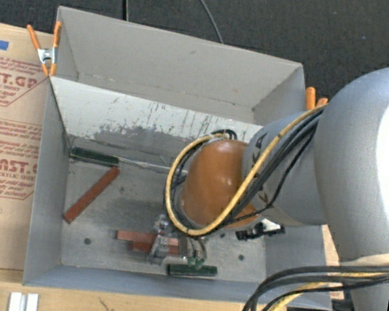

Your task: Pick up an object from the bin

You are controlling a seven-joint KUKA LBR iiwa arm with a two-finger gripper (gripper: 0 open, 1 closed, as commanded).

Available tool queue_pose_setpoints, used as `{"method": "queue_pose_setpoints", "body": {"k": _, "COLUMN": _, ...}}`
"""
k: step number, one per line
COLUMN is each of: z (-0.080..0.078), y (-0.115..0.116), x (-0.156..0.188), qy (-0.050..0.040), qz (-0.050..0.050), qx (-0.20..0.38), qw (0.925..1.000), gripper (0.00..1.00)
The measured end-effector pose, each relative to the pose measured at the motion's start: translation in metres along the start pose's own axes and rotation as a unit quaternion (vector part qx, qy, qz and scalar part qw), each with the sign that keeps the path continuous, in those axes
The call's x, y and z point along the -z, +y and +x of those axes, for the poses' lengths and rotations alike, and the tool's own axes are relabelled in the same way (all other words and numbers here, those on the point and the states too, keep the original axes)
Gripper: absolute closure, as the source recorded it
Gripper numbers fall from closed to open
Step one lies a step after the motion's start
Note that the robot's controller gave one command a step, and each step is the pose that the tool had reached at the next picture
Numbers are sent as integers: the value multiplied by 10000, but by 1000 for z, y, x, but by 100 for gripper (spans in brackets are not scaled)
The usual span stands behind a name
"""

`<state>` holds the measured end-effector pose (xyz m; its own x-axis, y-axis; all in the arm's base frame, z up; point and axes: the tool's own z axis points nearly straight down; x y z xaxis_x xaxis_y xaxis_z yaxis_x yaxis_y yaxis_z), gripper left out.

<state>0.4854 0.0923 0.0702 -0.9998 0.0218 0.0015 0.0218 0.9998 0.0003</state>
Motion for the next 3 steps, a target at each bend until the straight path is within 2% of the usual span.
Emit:
{"method": "queue_pose_setpoints", "body": {"k": 2, "z": 3, "y": 0, "x": 16, "qy": 43, "qz": 8, "qx": 0, "qw": 10000, "gripper": 100}}
{"method": "queue_pose_setpoints", "body": {"k": 3, "z": 2, "y": 0, "x": 38, "qy": 21, "qz": 4, "qx": 0, "qw": 10000, "gripper": 100}}
